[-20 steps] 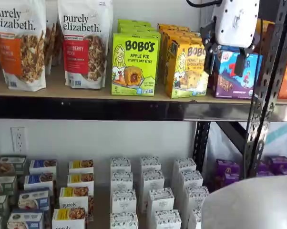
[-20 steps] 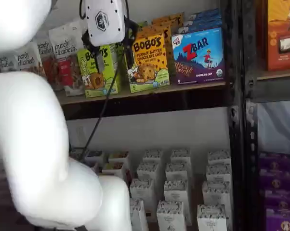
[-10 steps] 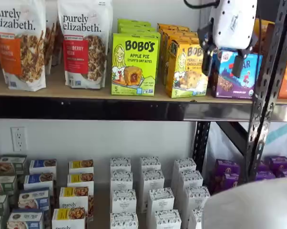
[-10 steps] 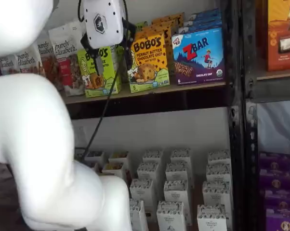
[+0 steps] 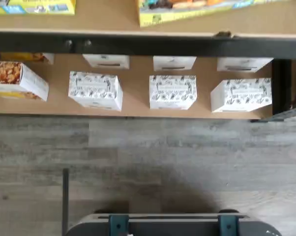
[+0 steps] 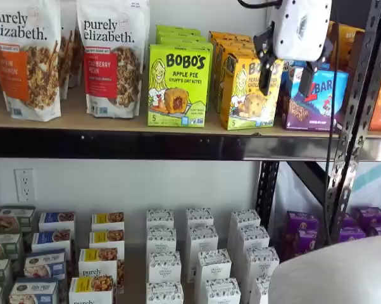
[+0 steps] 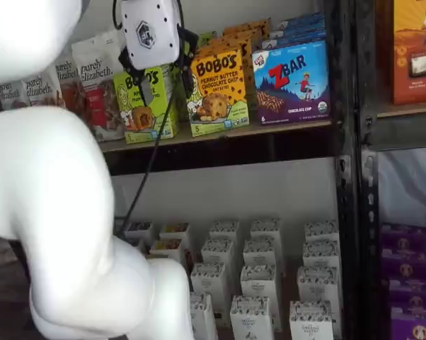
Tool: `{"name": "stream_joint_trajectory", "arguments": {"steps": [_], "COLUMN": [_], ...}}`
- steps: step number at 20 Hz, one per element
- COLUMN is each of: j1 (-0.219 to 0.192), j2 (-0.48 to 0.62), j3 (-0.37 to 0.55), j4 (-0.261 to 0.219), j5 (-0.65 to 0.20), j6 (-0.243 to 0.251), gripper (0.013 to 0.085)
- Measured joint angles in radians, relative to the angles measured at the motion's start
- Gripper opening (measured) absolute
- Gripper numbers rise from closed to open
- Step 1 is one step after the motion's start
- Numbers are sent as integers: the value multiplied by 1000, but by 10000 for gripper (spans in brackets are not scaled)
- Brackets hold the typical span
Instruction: Pick up the orange box on the top shelf, the fifth box from the left
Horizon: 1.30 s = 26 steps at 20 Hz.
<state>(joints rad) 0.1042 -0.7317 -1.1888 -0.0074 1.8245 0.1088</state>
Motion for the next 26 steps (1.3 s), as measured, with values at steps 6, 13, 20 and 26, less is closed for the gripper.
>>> {"name": "stream_joint_trajectory", "arguments": {"steps": [6,13,20,26], "j1": [36,27,8,-46], "j2": [72,182,319,435], "j3": [-58,-157,-283,-402], "j4": [-58,-50,-58,-45], "j5": [-33,-38,-74,-76], "j6": [23,17,-1,-52], "gripper": [850,850,850,850]}}
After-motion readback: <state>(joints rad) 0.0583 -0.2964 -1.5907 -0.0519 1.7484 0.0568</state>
